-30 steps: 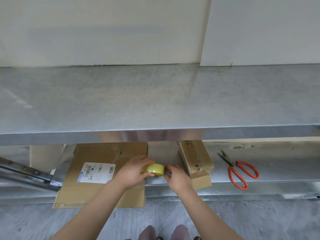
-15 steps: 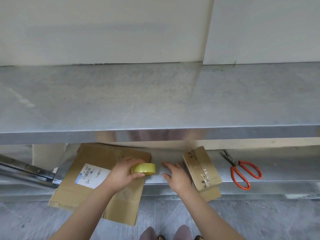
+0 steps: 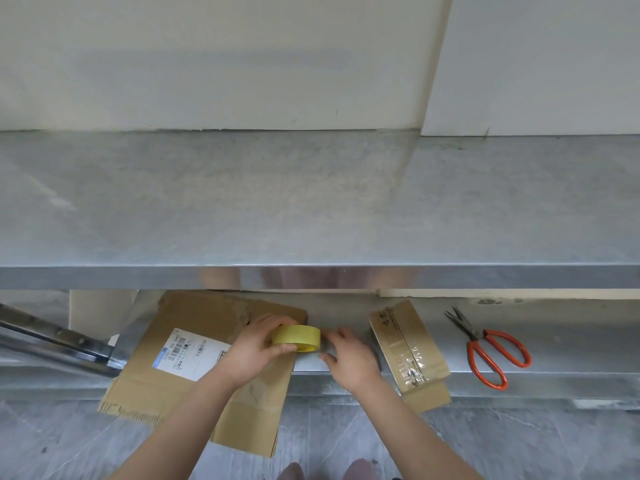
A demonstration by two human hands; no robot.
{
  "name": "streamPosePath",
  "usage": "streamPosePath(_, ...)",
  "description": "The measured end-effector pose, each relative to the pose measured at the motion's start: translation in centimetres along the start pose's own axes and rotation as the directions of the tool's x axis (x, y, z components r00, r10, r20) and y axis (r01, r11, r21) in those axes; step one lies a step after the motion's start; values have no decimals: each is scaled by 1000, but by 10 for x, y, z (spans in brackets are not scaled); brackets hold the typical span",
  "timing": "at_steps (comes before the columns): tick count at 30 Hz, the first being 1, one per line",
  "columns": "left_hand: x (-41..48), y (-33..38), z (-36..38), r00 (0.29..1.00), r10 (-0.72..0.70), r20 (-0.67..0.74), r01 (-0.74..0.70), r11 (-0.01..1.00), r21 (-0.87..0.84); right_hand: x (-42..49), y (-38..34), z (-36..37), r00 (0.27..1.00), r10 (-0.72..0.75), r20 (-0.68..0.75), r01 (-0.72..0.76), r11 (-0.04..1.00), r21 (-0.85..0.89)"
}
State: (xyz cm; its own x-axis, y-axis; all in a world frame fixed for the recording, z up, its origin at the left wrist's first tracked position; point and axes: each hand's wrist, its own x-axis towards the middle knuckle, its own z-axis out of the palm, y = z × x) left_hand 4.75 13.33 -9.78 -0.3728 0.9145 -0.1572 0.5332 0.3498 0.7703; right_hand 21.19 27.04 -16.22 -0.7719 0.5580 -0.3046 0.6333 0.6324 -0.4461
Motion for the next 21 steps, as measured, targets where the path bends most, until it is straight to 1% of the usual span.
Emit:
streamPosePath(4,-1,-5,-5,1000,-22,-2,22,1000,4,8,-6,1,1000,-14,26,12,998,55)
streamPosePath(10,-2,-6,-3,999,-45,-24,44,999,-27,12,-2,2,1000,-16,3,15,988,153)
streamPosePath(15,-3,-7,-2,998,-62,-33,60,997,-45,15,2,-6,998,-39,44,27,967,252)
streamPosePath(17,-3,-5,-1,997,-64,-31,62,997,-49,13,-2,-7,999,-22,38,12,971,239)
streamPosePath(21,-5,-1,-3,998,-46,-37,44,998,-53,3,-11,-7,998,23,-58,-14,987,161)
